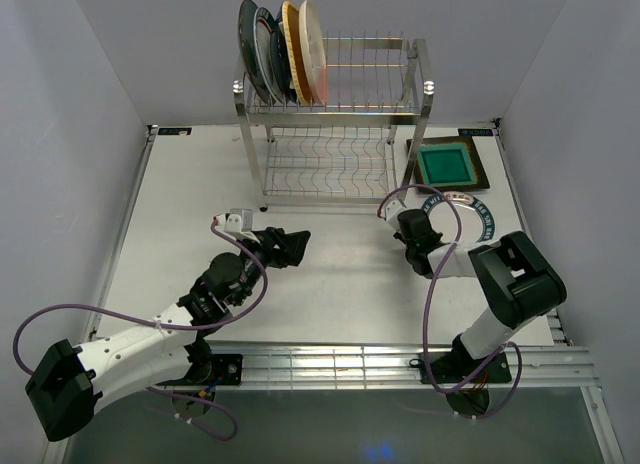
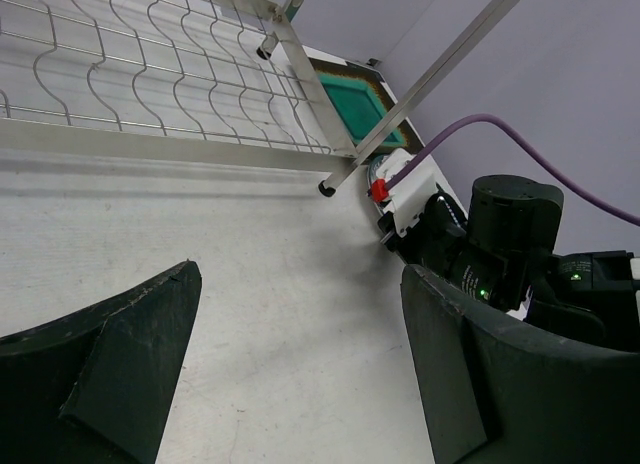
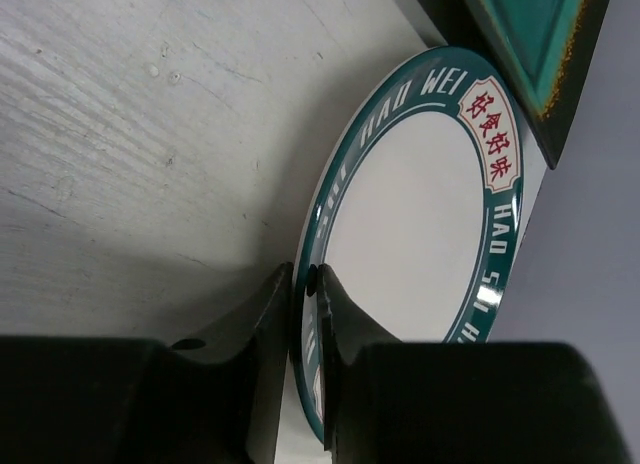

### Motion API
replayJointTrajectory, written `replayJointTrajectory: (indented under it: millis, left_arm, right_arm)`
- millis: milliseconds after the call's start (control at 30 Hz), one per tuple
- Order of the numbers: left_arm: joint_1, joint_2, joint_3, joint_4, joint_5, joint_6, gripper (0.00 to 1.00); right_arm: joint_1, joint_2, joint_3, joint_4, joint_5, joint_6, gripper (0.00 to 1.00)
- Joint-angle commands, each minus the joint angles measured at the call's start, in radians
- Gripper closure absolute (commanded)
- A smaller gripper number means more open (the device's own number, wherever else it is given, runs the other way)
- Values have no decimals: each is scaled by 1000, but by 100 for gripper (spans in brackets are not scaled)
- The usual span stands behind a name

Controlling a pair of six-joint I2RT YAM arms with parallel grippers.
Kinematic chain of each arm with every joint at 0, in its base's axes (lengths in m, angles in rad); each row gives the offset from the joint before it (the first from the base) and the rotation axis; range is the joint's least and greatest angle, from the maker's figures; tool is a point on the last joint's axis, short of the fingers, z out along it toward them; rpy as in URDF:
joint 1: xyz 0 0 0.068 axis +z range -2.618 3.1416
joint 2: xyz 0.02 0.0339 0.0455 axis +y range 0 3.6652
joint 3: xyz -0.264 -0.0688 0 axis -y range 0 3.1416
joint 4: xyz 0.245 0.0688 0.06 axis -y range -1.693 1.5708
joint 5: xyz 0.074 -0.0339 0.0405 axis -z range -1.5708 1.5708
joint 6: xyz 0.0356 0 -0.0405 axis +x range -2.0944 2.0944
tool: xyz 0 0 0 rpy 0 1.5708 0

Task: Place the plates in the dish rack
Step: Pick up the plate at the center of the board.

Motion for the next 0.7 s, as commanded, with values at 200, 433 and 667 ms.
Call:
replayJointTrajectory:
  millis: [200,433,667]
  left_arm:
    - [-4,6,-6,19,7,8,9]
    - [-4,44,6,25,14,7,9]
    - [-4,104,26,44,39,5,9]
  right_arm:
    - [53,-151,-51,85,-30,-16,92]
    - [70,-347,-142,148,-63,-6,92]
    - [70,-541,-226,191,-154,19,92]
